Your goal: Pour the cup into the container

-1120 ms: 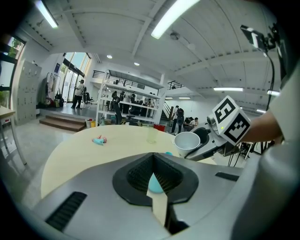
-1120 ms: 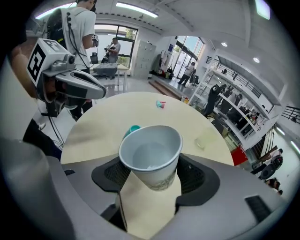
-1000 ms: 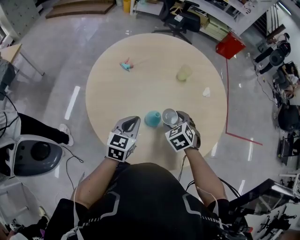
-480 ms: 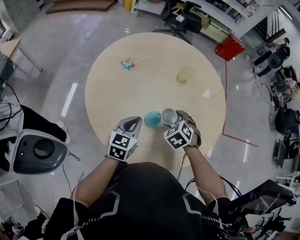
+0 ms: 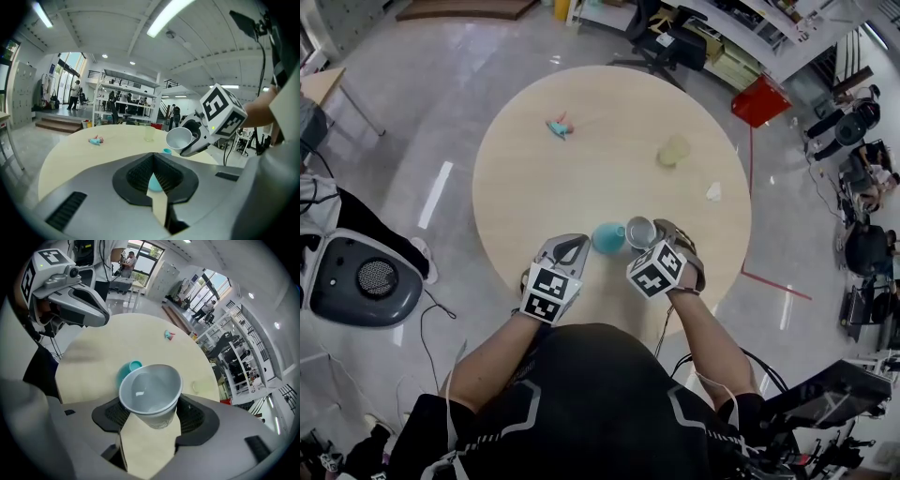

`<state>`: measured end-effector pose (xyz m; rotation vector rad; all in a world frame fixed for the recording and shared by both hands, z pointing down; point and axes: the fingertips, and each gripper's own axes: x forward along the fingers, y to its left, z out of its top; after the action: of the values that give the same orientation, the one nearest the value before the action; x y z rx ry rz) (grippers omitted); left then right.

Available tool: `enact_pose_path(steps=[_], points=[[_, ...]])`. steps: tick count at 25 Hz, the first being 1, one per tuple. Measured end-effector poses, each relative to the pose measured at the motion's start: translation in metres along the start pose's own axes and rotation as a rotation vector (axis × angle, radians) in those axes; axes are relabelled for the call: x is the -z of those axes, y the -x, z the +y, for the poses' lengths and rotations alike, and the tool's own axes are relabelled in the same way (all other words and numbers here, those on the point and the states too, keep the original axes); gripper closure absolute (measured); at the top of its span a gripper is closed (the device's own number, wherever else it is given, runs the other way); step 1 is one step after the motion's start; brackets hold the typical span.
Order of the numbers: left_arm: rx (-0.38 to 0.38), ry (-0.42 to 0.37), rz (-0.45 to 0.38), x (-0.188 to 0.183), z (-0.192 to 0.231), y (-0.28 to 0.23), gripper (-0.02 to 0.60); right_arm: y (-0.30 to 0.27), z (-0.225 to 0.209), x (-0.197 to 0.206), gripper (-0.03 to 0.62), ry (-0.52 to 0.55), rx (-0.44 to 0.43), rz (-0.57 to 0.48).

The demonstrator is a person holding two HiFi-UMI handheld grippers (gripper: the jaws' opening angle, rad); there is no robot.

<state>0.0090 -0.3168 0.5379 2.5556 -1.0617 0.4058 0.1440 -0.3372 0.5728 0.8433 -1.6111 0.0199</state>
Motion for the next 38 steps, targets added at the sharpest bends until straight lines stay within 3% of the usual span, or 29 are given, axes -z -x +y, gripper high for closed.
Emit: enact_pose_path(steps=[7, 13, 38], points=[[0.006, -0.032, 0.003, 0.002, 0.002, -0.004, 0.581, -0.007, -0.003, -0.003, 0.284, 0.038, 0.015, 0.029], [0.004, -0.112, 0.009, 0.001, -0.006, -0.002, 0.581, -0.005, -0.006, -0.006, 0.284, 0.071, 0.024, 0.038], [0.014, -0.077, 0.016, 0.008, -0.002, -0.013, 0.581, -0.014, -0.013, -0.006, 0.284, 0.153, 0.046, 0.078]])
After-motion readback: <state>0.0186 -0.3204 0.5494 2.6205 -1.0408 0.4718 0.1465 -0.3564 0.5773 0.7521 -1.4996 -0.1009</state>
